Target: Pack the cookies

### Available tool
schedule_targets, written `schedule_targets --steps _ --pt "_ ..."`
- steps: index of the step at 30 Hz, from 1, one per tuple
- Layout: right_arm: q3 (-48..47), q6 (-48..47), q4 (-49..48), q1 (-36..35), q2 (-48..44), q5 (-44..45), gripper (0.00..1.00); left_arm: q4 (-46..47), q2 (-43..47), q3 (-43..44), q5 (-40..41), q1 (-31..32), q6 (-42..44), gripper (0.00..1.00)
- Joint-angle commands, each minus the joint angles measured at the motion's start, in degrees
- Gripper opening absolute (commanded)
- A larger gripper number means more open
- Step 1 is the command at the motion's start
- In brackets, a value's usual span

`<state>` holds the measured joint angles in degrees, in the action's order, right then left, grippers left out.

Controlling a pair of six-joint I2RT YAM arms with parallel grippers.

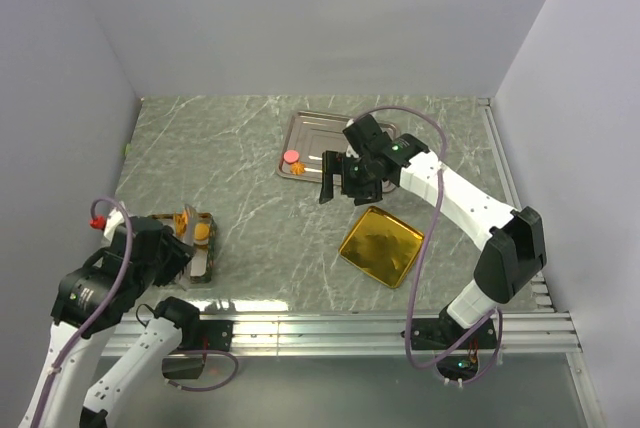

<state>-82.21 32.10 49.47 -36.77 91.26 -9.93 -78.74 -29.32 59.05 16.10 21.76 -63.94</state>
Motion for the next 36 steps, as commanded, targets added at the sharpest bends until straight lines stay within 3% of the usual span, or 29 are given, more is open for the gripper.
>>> schedule_targets --steps 1,7,11,18,29,36 --pt "0.74 -0.10 -1.40 -0.23 -3.20 0.35 1.00 -0.19 1.02 -2.18 1.13 -0.23 -2.85 0.43" --pt "0.48 -0.19 -0.87 -0.31 -3.20 0.62 1.00 -0.10 2.87 -3.06 -0.54 -0.23 0.47 0.45" --pt "0.48 -0.19 -0.96 -0.31 -3.11 0.44 1.00 -0.19 -1.16 -1.92 -5.10 -0.23 7.94 0.37" --pt "0.04 0.07 -0.87 -0.67 -2.50 0.53 1.00 -0.10 -4.34 1.07 -4.67 -0.23 8.04 0.40" --pt "0.04 1.13 -1.22 -1.11 -2.14 0.79 1.00 0.08 -15.31 0.28 -1.86 -0.23 10.41 0.41" --pt "0.12 1.65 -1.13 -1.37 -2.14 1.14 1.00 2.53 -17.87 -1.30 -2.30 -0.23 11.47 0.41"
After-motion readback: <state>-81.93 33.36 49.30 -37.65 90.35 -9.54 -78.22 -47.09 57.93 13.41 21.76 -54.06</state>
